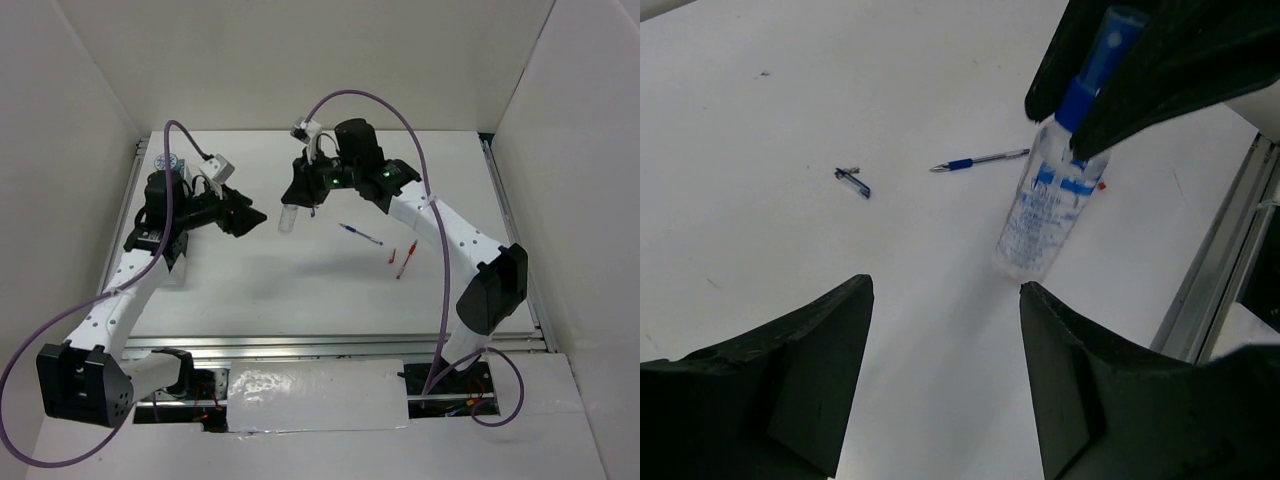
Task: Sort the stationery into containers
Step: Place the stationery in the storage box.
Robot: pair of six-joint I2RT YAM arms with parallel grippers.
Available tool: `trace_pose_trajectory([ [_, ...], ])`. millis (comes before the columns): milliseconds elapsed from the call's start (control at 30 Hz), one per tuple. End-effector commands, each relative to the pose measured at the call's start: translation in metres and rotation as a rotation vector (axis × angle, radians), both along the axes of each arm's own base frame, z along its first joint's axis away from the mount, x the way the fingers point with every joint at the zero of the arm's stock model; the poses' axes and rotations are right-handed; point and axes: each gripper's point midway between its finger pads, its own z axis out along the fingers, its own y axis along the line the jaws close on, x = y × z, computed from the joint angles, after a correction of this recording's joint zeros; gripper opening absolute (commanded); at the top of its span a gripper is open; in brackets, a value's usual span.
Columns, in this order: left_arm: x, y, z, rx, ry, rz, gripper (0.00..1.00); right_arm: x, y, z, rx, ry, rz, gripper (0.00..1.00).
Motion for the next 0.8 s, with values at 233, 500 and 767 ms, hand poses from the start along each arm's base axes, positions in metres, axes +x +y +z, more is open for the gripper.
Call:
trace_pose_trajectory([
  [233, -0.029, -0.037, 0.017, -0.048, -0.066, -0.211, 0.74, -0.044, 0.023, 0.036, 0.074, 0.046, 0.084, 0.00],
  [500, -0.038, -0.046, 0.017, -0.071, -0.058, -0.264, 0.74, -0.047, 0.027, 0.036, 0.078, 0.062, 0.093, 0.00],
  [767, -0.041, -0.052, 0.015, -0.098, -0.033, -0.275, 0.69, -0.049, 0.033, 0.039, 0.087, 0.066, 0.108, 0.00],
])
